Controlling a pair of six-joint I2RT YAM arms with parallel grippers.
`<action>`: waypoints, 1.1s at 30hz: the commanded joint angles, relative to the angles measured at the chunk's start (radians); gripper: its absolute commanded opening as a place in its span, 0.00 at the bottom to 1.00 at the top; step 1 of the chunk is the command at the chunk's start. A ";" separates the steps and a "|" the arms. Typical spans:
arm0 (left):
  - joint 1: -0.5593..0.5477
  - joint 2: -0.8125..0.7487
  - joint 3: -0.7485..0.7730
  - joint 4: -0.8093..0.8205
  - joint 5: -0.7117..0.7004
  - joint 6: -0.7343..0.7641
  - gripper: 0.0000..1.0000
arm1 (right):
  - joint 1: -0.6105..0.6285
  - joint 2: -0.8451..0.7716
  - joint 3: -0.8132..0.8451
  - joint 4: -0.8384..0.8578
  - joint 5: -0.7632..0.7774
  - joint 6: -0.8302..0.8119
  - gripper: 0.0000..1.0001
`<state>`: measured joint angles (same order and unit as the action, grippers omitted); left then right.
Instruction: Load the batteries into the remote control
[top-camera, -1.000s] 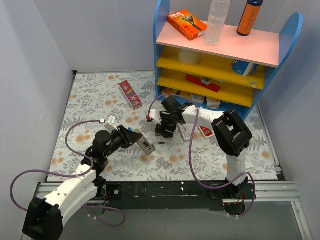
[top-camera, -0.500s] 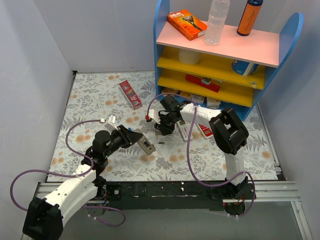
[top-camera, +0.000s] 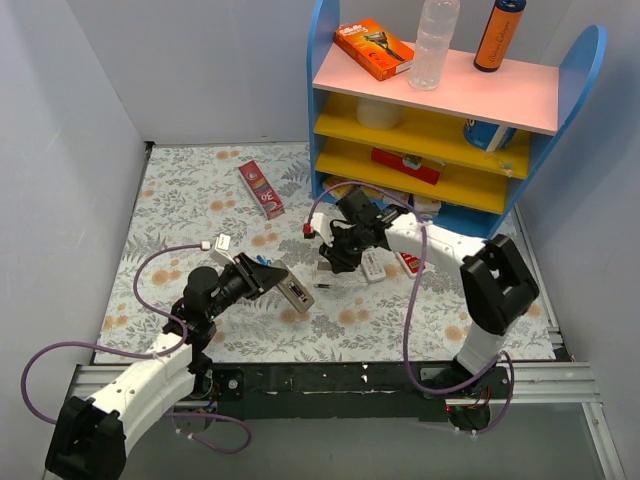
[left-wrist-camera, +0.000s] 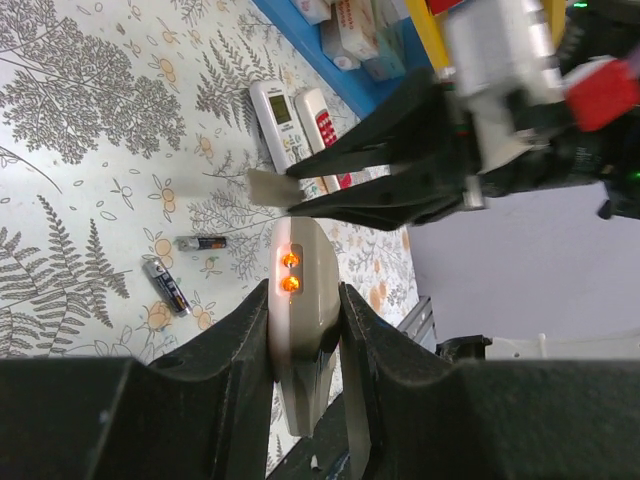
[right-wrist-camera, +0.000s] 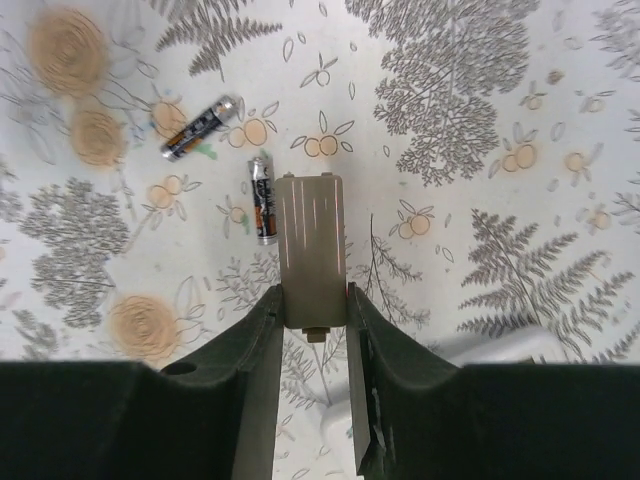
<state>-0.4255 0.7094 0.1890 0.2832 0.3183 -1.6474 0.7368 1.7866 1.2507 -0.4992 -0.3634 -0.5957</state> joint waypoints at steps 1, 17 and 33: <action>-0.001 -0.011 -0.037 0.106 0.036 -0.074 0.00 | -0.001 -0.160 -0.039 0.022 -0.005 0.166 0.09; -0.002 0.035 -0.114 0.347 0.001 -0.173 0.00 | 0.202 -0.340 0.090 -0.130 0.216 0.563 0.06; -0.002 0.058 -0.132 0.416 -0.068 -0.207 0.00 | 0.352 -0.184 0.242 -0.231 0.354 0.666 0.04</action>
<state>-0.4255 0.7673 0.0715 0.6453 0.2771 -1.8435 1.0721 1.5803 1.4338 -0.6937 -0.0456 0.0364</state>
